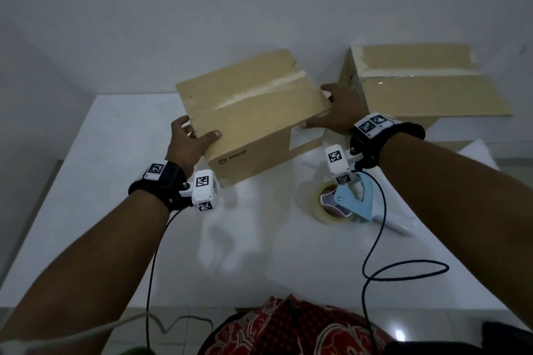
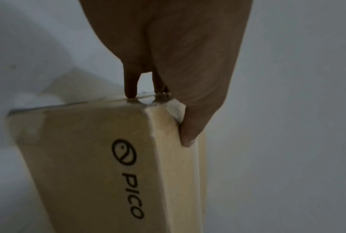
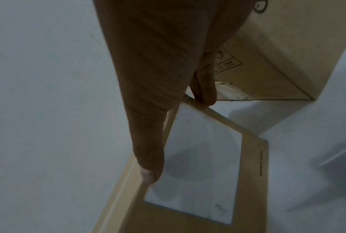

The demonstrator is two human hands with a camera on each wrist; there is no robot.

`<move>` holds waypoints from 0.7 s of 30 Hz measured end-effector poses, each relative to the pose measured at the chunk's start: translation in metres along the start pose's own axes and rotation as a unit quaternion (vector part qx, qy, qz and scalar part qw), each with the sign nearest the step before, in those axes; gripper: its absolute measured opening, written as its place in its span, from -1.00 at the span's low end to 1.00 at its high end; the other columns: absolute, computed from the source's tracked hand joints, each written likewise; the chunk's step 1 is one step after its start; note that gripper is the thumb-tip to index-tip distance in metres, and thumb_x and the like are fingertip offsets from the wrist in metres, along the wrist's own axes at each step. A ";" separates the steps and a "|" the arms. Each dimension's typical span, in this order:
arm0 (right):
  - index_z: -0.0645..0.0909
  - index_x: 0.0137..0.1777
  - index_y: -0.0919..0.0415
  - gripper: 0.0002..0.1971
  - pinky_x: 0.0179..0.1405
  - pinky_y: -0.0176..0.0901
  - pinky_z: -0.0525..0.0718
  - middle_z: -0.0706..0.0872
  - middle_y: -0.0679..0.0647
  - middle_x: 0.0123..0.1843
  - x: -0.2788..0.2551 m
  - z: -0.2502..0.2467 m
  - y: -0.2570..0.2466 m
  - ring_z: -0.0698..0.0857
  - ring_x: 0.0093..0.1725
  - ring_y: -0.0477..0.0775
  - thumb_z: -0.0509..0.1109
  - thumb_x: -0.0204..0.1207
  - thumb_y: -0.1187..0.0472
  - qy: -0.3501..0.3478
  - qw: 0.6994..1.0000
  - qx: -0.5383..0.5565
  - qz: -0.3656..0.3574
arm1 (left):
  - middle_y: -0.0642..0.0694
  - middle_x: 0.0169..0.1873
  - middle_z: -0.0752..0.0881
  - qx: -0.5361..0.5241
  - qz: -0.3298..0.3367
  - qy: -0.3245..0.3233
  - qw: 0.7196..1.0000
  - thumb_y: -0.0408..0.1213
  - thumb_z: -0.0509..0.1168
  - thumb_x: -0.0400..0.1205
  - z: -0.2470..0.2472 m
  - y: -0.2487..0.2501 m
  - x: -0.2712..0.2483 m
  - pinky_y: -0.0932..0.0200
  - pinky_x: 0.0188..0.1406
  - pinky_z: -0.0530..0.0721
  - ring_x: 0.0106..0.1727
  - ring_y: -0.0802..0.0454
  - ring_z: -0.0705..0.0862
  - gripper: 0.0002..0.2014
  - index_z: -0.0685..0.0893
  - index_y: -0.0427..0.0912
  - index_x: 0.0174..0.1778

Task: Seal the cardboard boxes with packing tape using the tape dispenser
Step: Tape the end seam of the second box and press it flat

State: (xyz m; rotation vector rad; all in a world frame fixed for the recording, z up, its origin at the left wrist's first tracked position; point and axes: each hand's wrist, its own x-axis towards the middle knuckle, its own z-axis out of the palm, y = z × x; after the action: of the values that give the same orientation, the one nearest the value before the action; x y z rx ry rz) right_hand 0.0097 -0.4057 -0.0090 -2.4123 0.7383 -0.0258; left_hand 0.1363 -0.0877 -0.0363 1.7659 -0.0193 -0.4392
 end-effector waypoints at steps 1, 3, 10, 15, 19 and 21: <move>0.31 0.59 0.03 0.18 0.35 0.14 0.61 0.57 0.15 0.45 -0.004 -0.001 0.001 0.60 0.36 0.20 0.67 -0.03 -0.39 -0.004 1.000 -0.020 -0.007 | -0.06 0.36 0.49 0.005 0.009 -0.003 1.000 -0.28 0.53 0.53 0.001 0.002 0.004 0.26 -0.14 0.66 0.25 0.00 0.58 -0.20 0.21 -0.13 0.60; 0.31 0.59 0.07 0.08 0.36 0.12 0.60 0.56 0.18 0.45 -0.010 -0.002 0.003 0.61 0.35 0.21 0.69 0.09 -0.27 -0.014 0.999 -0.044 -0.012 | -0.05 0.34 0.55 0.011 0.024 -0.018 1.000 -0.29 0.49 0.56 0.003 0.004 0.014 0.34 -0.22 0.69 0.24 0.01 0.61 -0.25 0.24 -0.12 0.61; 0.55 0.45 0.13 -0.27 0.27 -0.01 0.66 0.70 0.21 0.34 -0.027 -0.015 0.023 0.69 0.26 0.21 0.69 0.28 0.02 0.057 0.998 -0.036 0.016 | 0.05 0.30 0.68 0.109 0.094 -0.098 0.985 0.01 0.43 0.54 0.025 0.009 0.043 -0.09 0.29 0.68 0.24 0.06 0.69 -0.39 0.44 0.10 0.52; 0.61 0.37 0.13 -0.32 0.19 -0.05 0.65 0.74 0.18 0.25 -0.039 -0.021 0.029 0.71 0.21 0.21 0.69 0.26 -0.05 0.075 0.994 -0.072 0.031 | -0.25 0.51 0.33 0.251 0.069 -0.073 0.963 0.34 0.32 0.48 0.041 0.018 0.063 -0.10 0.47 0.51 0.43 -0.22 0.51 -0.13 0.19 0.13 0.68; 0.65 0.30 0.14 -0.36 0.14 -0.03 0.69 0.75 0.19 0.21 -0.045 -0.024 0.030 0.73 0.14 0.22 0.68 0.25 -0.09 0.087 0.991 -0.087 0.048 | -0.20 0.61 0.34 0.236 0.094 -0.094 0.963 0.30 0.48 0.35 0.051 0.024 0.062 -0.14 0.47 0.51 0.51 -0.15 0.48 0.13 0.03 -0.04 0.72; 0.67 0.25 0.20 -0.39 0.14 0.02 0.69 0.72 0.21 0.20 -0.048 -0.026 0.029 0.71 0.13 0.25 0.67 0.27 -0.10 0.082 0.989 -0.112 0.052 | -0.13 0.62 0.33 0.233 0.117 -0.139 0.955 0.25 0.59 0.24 0.054 0.024 0.058 -0.12 0.48 0.49 0.53 -0.08 0.43 0.20 0.08 -0.05 0.70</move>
State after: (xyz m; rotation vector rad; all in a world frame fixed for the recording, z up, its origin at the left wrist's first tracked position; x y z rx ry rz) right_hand -0.0506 -0.4146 0.0035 -2.6023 0.9878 -0.1064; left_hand 0.1789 -0.1586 -0.0399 2.1146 -0.5674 -0.5344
